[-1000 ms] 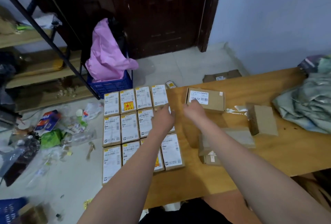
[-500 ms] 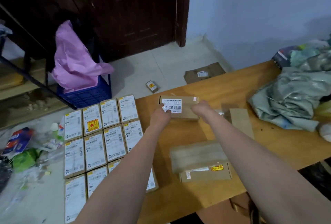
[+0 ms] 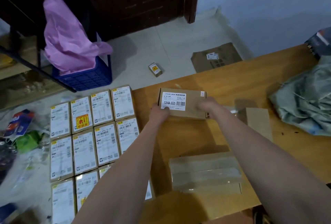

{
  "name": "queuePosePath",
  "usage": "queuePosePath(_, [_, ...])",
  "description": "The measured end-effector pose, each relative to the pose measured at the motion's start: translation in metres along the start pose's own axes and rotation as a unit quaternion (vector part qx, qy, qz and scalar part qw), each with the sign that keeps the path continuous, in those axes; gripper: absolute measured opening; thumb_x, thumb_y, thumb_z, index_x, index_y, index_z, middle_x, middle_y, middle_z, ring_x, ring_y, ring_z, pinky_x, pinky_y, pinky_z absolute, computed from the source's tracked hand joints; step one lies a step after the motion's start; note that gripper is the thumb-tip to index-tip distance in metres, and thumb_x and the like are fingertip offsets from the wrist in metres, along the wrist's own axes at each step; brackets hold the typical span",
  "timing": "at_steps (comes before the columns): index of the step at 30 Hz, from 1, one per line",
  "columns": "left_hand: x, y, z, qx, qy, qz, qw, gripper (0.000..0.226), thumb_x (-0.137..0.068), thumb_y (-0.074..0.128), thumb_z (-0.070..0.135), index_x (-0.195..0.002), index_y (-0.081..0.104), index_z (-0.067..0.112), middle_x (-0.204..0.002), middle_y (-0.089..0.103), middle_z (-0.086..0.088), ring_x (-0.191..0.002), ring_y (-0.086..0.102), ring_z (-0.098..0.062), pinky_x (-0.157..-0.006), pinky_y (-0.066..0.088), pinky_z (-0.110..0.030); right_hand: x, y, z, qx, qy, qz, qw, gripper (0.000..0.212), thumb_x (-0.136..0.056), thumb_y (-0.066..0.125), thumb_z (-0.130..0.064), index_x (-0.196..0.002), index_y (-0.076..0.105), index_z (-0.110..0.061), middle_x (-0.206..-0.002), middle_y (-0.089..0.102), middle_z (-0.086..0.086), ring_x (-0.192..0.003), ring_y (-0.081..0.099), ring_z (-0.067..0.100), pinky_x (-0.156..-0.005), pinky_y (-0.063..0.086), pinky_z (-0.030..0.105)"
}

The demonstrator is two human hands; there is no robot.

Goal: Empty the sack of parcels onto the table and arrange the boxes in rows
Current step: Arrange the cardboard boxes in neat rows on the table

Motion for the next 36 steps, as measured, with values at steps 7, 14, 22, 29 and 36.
queuePosePath(7, [0.013,-0.022,0.006,0.273,0.006,-0.001,0.962,0.039,-0.096,0.06,0.017,-0.123,0.034,0.026,-0.114,0.058,0.0,-0.107,0.058,-0.024,-0.083,0.058,-0.047,0.018,-0.004,0.002,-0.079,0.042,-0.091,0.992,0.032,-0.091,0.067,-0.011,-0.12,0.052,-0.01,-0.116,0.061,0.014,-0.093,0.064,0.031,-0.082,0.055,0.045])
queuePosePath(14, [0.039,-0.071,0.033,0.228,0.16,-0.034,0.96,0.032,-0.096,0.062,0.016,-0.126,0.057,0.026,-0.115,0.068,-0.005,-0.099,0.068,-0.018,-0.072,0.061,-0.033,0.04,-0.013,-0.021,-0.023,-0.122,0.011,0.992,0.083,-0.086,0.073,-0.037,-0.151,0.024,-0.023,-0.145,0.046,0.01,-0.129,0.049,0.028,-0.103,0.041,0.039])
queuePosePath(22, [0.062,-0.101,0.065,0.054,0.281,-0.096,0.953,0.032,-0.096,0.062,0.02,-0.125,0.061,0.032,-0.123,0.063,0.003,-0.113,0.061,-0.019,-0.089,0.056,-0.037,0.084,-0.007,-0.097,0.077,-0.297,-0.12,0.944,0.047,-0.094,0.064,-0.024,-0.138,0.052,-0.038,-0.135,0.053,0.004,-0.126,0.049,0.016,-0.093,0.043,0.031])
queuePosePath(29, [0.063,-0.11,0.06,0.149,0.203,-0.033,0.967,0.054,-0.09,0.07,0.03,-0.135,0.043,0.044,-0.113,0.067,-0.01,-0.101,0.068,-0.023,-0.087,0.059,-0.043,0.075,0.005,-0.075,-0.046,-0.223,-0.15,0.962,0.03,-0.093,0.066,-0.03,-0.119,0.063,-0.044,-0.115,0.069,-0.003,-0.116,0.058,0.022,-0.102,0.042,0.056])
queuePosePath(36, [0.06,-0.101,0.026,0.288,0.131,-0.004,0.949,0.054,-0.094,0.065,0.022,-0.141,0.042,0.032,-0.109,0.069,-0.009,-0.098,0.069,-0.022,-0.082,0.061,-0.043,0.066,0.012,-0.069,-0.128,-0.207,-0.054,0.969,0.053,-0.092,0.066,-0.037,-0.141,0.047,-0.027,-0.13,0.062,0.005,-0.108,0.064,0.021,-0.089,0.054,0.038])
Point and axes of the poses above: each hand's wrist, its own x-axis away from the middle knuckle, its own y-axis out of the palm, z = x × y, the point moved 1 cm from there along -x, towards the middle knuckle
